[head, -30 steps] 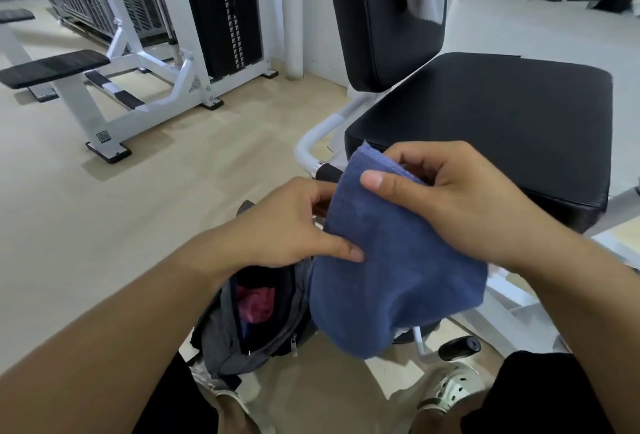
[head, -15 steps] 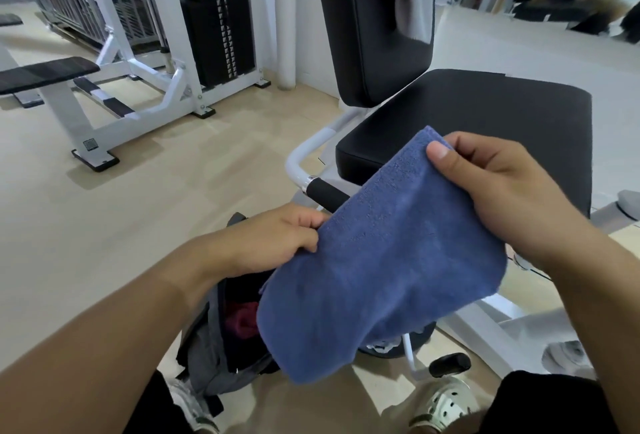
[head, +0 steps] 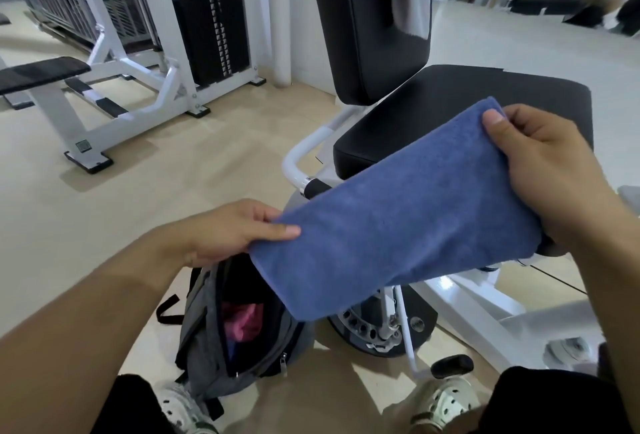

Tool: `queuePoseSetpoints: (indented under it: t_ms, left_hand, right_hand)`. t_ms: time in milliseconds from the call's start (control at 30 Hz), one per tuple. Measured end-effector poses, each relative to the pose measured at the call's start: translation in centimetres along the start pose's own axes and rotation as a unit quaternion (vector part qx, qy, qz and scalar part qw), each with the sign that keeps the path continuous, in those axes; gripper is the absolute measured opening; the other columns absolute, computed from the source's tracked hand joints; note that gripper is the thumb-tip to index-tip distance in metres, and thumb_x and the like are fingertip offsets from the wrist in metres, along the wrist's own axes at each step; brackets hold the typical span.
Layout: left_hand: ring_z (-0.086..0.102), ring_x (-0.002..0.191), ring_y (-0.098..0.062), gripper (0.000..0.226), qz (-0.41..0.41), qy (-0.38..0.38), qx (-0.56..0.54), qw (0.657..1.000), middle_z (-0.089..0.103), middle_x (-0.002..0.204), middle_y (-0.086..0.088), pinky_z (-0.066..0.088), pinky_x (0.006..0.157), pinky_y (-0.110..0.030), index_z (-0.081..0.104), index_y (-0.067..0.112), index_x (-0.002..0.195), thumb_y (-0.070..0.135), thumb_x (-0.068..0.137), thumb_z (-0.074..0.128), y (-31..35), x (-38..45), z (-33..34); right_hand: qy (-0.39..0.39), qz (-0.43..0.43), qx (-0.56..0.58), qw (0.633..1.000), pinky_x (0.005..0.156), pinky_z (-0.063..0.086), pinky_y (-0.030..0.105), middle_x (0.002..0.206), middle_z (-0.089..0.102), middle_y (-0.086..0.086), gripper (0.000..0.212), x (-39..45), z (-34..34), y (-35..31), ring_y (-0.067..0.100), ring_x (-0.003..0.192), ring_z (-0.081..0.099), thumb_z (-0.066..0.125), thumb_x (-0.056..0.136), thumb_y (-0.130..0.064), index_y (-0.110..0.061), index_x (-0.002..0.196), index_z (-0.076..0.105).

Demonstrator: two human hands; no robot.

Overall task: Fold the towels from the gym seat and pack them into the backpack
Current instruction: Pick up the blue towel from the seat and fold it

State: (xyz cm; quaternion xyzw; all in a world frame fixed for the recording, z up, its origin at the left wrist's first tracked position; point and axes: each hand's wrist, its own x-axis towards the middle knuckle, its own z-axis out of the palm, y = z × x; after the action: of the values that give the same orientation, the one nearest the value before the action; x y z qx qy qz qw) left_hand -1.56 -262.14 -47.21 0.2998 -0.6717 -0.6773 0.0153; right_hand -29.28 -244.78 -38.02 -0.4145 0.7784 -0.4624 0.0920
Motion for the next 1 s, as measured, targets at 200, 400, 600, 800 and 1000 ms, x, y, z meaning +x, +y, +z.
queuePoseSetpoints:
  t_ms: [200,400,600,800,1000]
  left_hand:
    - [0.074,0.099,-0.016,0.049,0.001,0.165,-0.194,0.967,0.076,0.118,-0.007,0.059,0.079,-0.025,0.078,0.011,0.112,0.047,0.079,0.071,0.6,0.9,-1.3]
    - [0.070,0.115,-0.018,0.042,-0.025,0.096,-0.227,0.969,0.072,0.127,-0.009,0.059,0.092,-0.028,0.069,0.006,0.124,0.018,0.084,0.068,0.6,0.6,-0.5]
    - [0.066,0.122,-0.024,0.037,0.021,0.265,-0.254,0.930,0.074,0.123,-0.004,0.051,0.104,-0.041,0.073,0.015,0.122,0.041,0.096,0.064,1.0,1.4,-0.1]
    - [0.073,0.090,-0.015,0.026,0.084,0.309,-0.145,0.936,0.078,0.102,0.003,0.055,0.078,-0.033,0.072,0.016,0.113,0.033,0.104,0.054,2.8,0.3,1.2]
    - [0.063,0.074,-0.015,0.017,0.146,0.338,-0.124,0.922,0.070,0.087,0.001,0.049,0.059,-0.027,0.074,0.020,0.094,0.030,0.100,0.061,5.2,-0.6,3.6]
  right_hand:
    - [0.011,-0.006,-0.053,0.999,0.063,0.040,0.029,0.080,0.063,0.002,0.030,0.4,0.0,0.7,0.014,0.067,0.051,0.047,0.106,-0.038,-0.017,0.094,0.064]
    - [0.029,0.010,-0.063,0.998,0.069,0.042,0.033,0.097,0.068,0.012,0.028,1.0,-0.1,1.4,0.023,0.082,0.056,0.046,0.106,-0.038,-0.018,0.101,0.064]
    - [0.024,0.004,-0.075,0.997,0.064,0.040,0.028,0.092,0.067,0.010,0.026,1.3,-0.4,1.7,0.015,0.072,0.053,0.047,0.106,-0.037,-0.019,0.099,0.064]
    - [0.038,-0.010,-0.065,0.997,0.069,0.047,0.029,0.086,0.071,-0.007,0.021,1.2,-0.2,1.3,0.022,0.088,0.067,0.058,0.100,-0.042,-0.024,0.093,0.067]
    - [-0.023,-0.021,0.112,0.993,0.072,0.056,0.037,0.084,0.076,0.011,0.017,-0.7,2.6,-1.8,0.016,0.069,0.065,0.073,0.092,-0.034,-0.018,0.089,0.070]
